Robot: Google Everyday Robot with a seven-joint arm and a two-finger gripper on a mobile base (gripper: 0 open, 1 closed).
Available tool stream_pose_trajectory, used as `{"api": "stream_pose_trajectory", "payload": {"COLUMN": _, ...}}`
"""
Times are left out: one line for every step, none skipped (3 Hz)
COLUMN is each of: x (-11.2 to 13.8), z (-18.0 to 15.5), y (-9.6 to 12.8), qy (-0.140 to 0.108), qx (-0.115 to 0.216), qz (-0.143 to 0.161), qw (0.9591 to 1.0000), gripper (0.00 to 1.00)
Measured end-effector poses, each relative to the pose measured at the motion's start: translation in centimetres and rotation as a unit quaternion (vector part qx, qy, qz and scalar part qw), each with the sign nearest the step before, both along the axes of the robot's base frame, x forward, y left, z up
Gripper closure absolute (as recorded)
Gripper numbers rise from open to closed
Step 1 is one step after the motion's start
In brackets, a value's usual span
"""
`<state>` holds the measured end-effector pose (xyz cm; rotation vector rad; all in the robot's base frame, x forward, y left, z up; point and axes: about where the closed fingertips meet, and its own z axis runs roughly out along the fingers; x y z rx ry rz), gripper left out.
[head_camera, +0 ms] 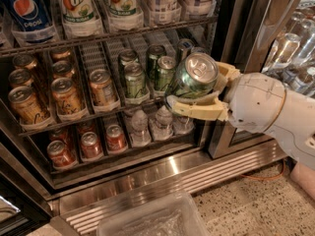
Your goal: Pick green can from middle shelf of fridge
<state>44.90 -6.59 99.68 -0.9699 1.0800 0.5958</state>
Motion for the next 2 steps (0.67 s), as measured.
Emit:
{"api": "stream_pose_trajectory", "payload": {"x": 0.0, "z": 0.0, "y": 0.0, "qy": 0.000, "qx": 0.000, "qz": 0.000, "qw": 1.0000, "gripper": 1.00}}
{"api": "stream_pose_trajectory", "payload": {"x": -0.8, "z": 0.6, "y": 1.4, "qy": 0.009, "qx": -0.023, "qz": 0.024, "qw": 0.9994, "gripper": 1.00}}
